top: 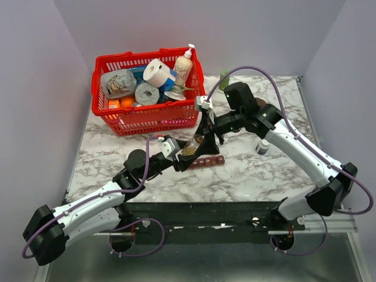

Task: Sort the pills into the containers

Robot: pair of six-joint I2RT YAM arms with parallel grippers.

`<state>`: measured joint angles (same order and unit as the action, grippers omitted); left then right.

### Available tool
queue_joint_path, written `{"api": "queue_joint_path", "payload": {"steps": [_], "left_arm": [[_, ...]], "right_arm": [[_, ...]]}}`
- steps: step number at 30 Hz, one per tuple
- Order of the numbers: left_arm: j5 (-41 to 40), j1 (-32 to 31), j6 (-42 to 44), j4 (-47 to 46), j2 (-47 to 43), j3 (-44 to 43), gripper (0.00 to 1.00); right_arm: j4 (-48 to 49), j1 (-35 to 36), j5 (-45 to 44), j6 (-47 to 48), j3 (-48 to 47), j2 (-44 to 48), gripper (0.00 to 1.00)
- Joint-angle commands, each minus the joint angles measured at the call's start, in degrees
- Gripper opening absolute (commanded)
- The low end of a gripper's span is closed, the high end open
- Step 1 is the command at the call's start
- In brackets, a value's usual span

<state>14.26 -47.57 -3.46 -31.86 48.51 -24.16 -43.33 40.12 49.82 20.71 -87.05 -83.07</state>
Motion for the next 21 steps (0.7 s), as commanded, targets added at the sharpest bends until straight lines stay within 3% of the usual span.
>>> {"api": "queue_joint_path", "payload": {"steps": [1,2,4,5,8,10,13,14,16,17,21], "left_arm": [[2.2,0.3,-0.5,-2.1,1.4,-0.5,0.00],[2.0,0.3,-0.5,-2.4,1.5,-0.4,0.00],[1.7,0.3,-0.7,-2.6,1.8,-0.4,0.00],[1.6,0.3,-0.7,-2.5,1.8,-0.4,0.00],[1.4,0.3,-1.0,-2.1,2.0,-0.7,0.00],[0.8,0.3,-1.1,-1.7,1.9,-0.8,0.00],[-0.1,0.4,-2.2,-1.5,1.1,-0.8,0.26],[-0.4,0.4,-2.6,-1.5,1.0,-0.7,0.50],[-0.6,0.5,-2.9,-0.7,-0.1,-0.6,0.77],[-0.5,0.5,-2.7,-0.1,-0.5,-0.6,0.99],[0.2,1.0,0.7,7.0,-3.4,-2.5,0.99]], "right_arm": [[0.1,0.0,3.3,-3.2,-0.6,-1.2,0.77],[0.1,0.0,3.0,-3.2,-0.6,-1.3,0.67],[0.0,0.0,2.6,-3.2,-0.4,-1.4,0.58],[0.1,0.0,2.0,-3.1,-0.2,-1.1,0.47],[0.6,0.0,0.9,-2.9,0.9,-0.4,0.27],[0.8,0.0,0.2,-2.3,1.7,-0.1,0.22],[1.1,-0.1,-2.4,-1.2,3.8,1.4,0.19],[1.5,-0.2,-4.3,-0.9,4.4,1.8,0.18],[2.0,-0.9,-5.7,-1.2,6.6,3.3,0.17],[2.5,-1.4,-6.8,-1.4,7.5,3.8,0.17],[3.8,-5.5,-12.8,-1.5,12.2,6.2,0.17]]}}
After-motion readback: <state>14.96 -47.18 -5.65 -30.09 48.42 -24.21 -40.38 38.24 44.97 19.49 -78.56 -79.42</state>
